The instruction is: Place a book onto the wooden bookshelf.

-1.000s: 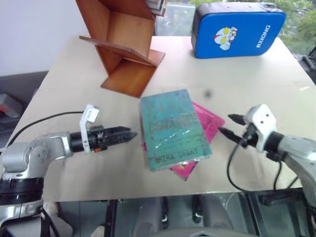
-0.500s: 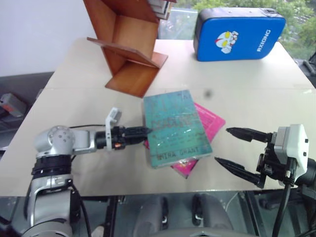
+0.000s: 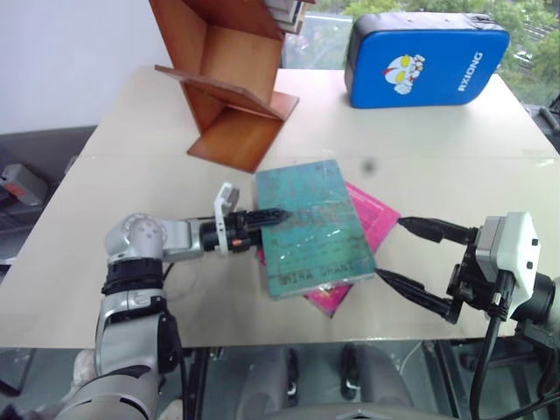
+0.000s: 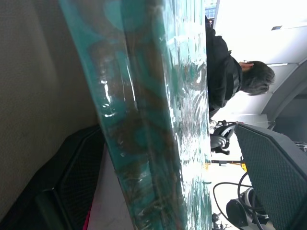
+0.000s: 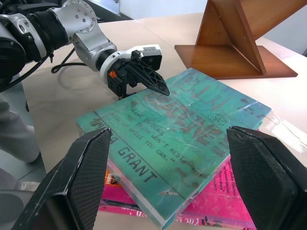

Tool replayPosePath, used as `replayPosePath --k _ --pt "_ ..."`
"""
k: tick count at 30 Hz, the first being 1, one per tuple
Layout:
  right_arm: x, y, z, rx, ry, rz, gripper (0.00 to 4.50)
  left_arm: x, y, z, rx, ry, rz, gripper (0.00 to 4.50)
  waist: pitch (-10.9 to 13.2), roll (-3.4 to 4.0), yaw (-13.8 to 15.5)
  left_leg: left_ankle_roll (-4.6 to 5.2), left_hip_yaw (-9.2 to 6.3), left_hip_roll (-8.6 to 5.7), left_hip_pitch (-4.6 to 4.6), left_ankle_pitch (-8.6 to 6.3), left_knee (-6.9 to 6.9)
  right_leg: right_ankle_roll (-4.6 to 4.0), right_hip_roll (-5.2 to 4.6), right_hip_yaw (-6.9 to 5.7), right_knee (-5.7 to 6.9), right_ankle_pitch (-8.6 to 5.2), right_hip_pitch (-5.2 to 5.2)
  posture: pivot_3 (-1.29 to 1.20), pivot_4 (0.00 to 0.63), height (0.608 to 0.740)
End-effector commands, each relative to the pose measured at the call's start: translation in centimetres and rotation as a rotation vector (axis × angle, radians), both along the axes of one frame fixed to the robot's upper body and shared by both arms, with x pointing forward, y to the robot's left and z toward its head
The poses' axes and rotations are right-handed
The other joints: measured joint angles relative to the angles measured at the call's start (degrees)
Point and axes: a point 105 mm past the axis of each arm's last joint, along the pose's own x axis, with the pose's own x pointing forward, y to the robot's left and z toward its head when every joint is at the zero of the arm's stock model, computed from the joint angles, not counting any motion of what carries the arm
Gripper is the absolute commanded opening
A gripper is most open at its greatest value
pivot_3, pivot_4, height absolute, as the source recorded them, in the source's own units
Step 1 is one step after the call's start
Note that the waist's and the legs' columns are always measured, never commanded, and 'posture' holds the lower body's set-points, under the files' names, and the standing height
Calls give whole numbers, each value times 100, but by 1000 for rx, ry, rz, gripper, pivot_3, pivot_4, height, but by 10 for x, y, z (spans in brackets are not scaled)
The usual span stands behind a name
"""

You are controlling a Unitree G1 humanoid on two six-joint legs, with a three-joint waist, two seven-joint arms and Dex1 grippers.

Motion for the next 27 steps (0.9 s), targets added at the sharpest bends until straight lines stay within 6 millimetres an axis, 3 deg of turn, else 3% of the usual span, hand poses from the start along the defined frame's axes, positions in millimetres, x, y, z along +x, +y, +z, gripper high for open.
replayPosePath --k 1,8,9,11,20,27 --pt "-4 3 6 -9 -38 19 3927 1 -4 3 -17 -9 -7 4500 0 0 4 0 -1 0 0 0 0 -1 0 -1 0 0 0 0 150 738" --pt "-2 1 4 -18 -31 12 4002 -7 -2 9 -71 15 -37 1413 1 -1 -2 0 -2 0 -4 0 0 0 0 -2 0 0 -4 0 150 738" --pt "-2 0 4 -20 -31 10 4002 -7 0 13 -83 9 -39 834 1 -1 -2 0 -3 0 -4 0 0 0 0 -2 0 0 -4 0 150 738" --pt "-1 -1 4 -24 -32 3 4002 -6 5 24 -112 -13 -35 113 2 -3 -6 0 -3 0 -4 0 0 0 0 -3 0 0 -4 0 150 738" --pt "1 -10 1 -22 -30 -41 4002 -6 8 63 -133 -124 -76 47 8 -12 9 0 -7 0 -12 0 0 -1 -5 -5 -4 -1 -7 0 150 738" --pt "8 -24 12 33 -75 -120 4002 -6 2 101 -78 -270 -107 47 15 -21 0 0 -11 0 -15 0 0 2 -3 -7 -4 1 -9 0 150 738"
